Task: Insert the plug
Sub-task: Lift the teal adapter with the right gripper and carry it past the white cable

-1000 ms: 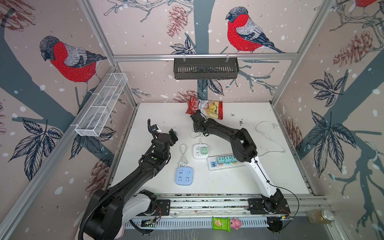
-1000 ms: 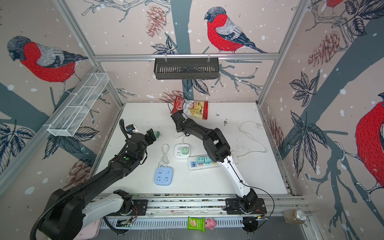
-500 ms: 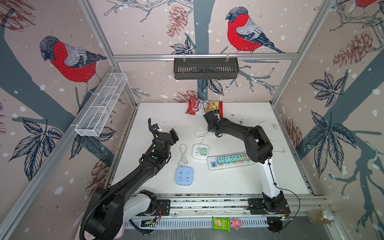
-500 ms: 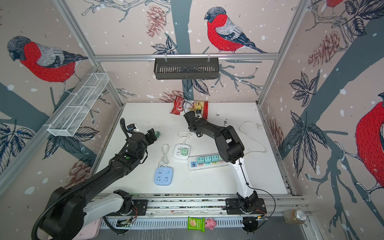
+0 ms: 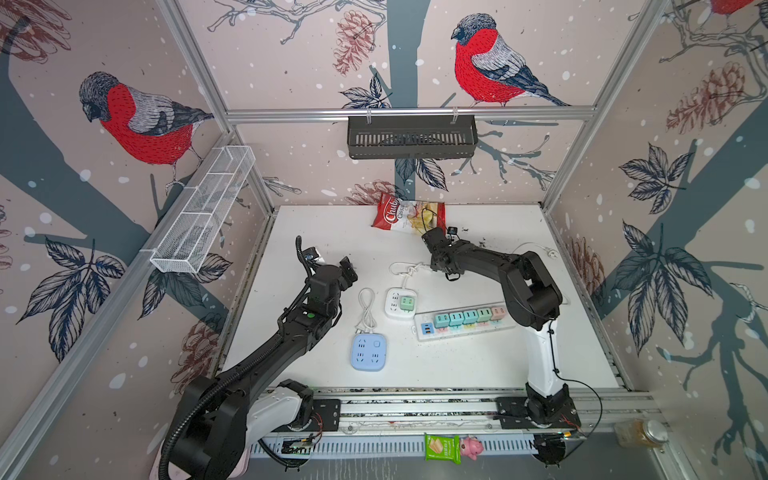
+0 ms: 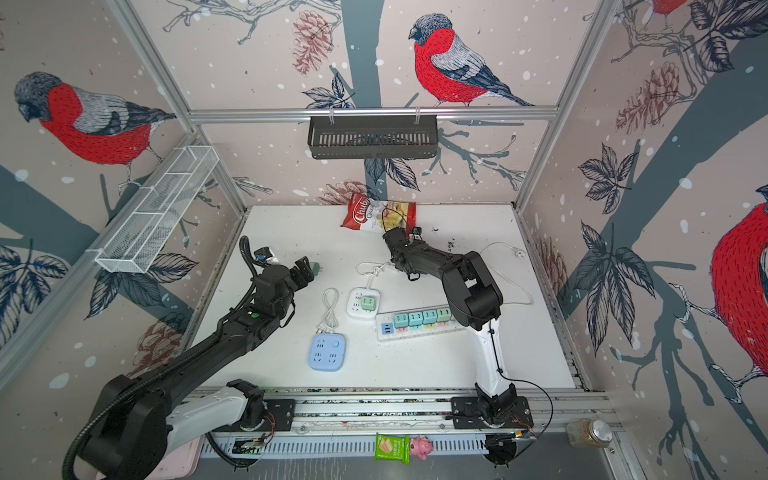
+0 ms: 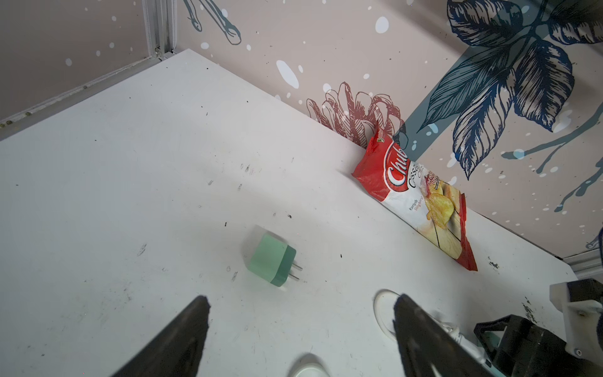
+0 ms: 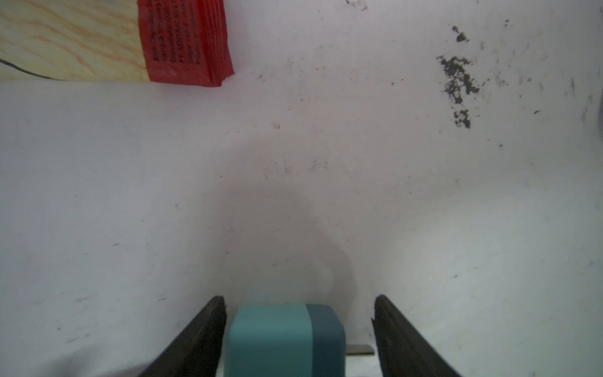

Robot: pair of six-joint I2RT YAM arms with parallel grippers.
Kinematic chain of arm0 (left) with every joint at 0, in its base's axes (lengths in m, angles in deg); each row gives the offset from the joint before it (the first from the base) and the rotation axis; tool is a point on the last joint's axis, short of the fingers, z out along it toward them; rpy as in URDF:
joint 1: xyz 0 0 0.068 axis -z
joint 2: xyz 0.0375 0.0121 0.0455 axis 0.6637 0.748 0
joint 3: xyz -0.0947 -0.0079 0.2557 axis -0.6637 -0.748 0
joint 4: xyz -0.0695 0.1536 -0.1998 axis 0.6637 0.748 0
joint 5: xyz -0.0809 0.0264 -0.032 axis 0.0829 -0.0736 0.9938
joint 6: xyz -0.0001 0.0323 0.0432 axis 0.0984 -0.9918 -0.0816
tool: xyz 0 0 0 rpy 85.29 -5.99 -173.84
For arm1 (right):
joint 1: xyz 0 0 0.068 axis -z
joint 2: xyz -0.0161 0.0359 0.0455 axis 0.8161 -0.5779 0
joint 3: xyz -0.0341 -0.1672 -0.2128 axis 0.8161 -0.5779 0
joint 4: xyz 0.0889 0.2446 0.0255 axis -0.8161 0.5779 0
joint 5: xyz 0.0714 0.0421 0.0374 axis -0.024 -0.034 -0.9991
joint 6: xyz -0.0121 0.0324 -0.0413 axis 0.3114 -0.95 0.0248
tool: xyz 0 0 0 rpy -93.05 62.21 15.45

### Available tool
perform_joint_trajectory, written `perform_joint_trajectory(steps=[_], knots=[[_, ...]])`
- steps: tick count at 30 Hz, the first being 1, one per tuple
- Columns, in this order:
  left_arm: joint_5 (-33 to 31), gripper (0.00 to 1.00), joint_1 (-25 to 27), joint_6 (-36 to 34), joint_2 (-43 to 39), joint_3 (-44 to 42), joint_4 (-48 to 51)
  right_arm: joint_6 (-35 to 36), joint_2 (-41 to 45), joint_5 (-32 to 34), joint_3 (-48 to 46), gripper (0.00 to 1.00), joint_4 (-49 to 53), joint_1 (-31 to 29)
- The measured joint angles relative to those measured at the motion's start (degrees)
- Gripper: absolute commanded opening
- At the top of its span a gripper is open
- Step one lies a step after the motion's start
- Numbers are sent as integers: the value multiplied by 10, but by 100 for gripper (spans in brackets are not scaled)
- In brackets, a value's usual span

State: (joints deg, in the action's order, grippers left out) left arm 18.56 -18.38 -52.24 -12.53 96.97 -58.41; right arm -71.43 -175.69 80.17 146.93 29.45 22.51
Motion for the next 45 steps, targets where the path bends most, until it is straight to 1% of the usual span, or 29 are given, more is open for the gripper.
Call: perform_joint_trajectory(steps=[5, 10, 13, 18, 23, 29, 37, 40, 45], knots=[[0, 88, 0, 0, 0, 0, 0, 15, 50, -18, -15, 88, -14, 1], [2, 88, 0, -1, 0, 0, 0, 42, 85, -35, -20, 86, -41, 10], [3, 88, 0, -1, 0, 1, 0, 61, 85, -70, -25, 84, -64, 25], [8, 88, 0, -1, 0, 1, 0, 89, 62, -162, -41, 81, -113, 57], [14, 88, 0, -1, 0, 1, -3, 104, 47, -231, -53, 79, -142, 62], [15, 88, 0, -2, 0, 2, -5, 108, 54, -254, -86, 77, -169, 64], [19, 88, 0, -2, 0, 2, -5, 104, 116, -266, -169, 74, -193, 65], [19, 88, 0, -2, 0, 2, -7, 99, 139, -271, -199, 71, -208, 63], [19, 88, 0, -2, 0, 2, -7, 87, 152, -278, -217, 67, -216, 56]])
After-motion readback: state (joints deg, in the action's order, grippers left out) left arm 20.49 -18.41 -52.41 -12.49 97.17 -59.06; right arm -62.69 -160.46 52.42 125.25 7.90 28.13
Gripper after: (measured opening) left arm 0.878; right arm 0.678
